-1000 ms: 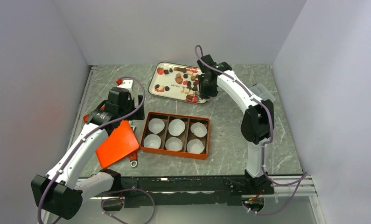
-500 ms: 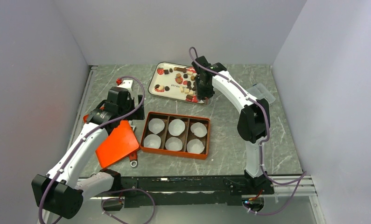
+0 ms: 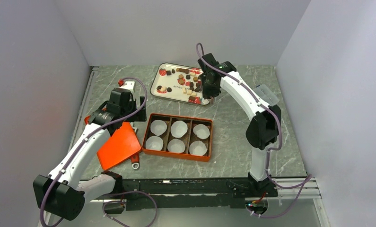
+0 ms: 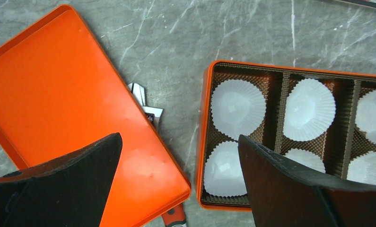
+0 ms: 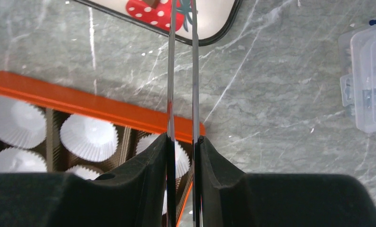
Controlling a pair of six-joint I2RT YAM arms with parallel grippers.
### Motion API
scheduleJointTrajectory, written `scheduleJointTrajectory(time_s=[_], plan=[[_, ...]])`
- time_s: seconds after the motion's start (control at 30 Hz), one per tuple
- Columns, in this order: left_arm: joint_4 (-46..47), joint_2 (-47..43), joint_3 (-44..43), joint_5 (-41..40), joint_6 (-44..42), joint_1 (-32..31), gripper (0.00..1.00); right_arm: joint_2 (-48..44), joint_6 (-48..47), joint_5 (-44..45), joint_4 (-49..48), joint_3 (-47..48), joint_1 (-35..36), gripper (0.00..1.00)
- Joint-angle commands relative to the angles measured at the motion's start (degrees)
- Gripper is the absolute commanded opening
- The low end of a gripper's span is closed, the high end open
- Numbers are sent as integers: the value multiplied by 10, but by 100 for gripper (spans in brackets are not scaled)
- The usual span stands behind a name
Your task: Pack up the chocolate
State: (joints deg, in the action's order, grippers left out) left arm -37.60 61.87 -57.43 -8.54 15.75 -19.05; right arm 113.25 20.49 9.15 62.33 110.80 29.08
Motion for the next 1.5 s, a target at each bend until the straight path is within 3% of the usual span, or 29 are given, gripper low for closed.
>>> scheduleJointTrajectory(time_s=[0.0, 0.5, 0.73, 1.47], plan=[[-12, 15, -14, -36, 12, 7, 99, -75, -12, -18, 14, -6, 22, 21], [15, 10, 20, 26, 50, 111, 100, -145, -10, -60, 28, -61, 165, 20], [19, 1, 26, 32, 48, 117, 99, -143, -5, -89, 10, -83, 216, 20], [27, -10, 34, 47, 41, 122, 99, -73, -7, -136, -22, -60, 241, 25]])
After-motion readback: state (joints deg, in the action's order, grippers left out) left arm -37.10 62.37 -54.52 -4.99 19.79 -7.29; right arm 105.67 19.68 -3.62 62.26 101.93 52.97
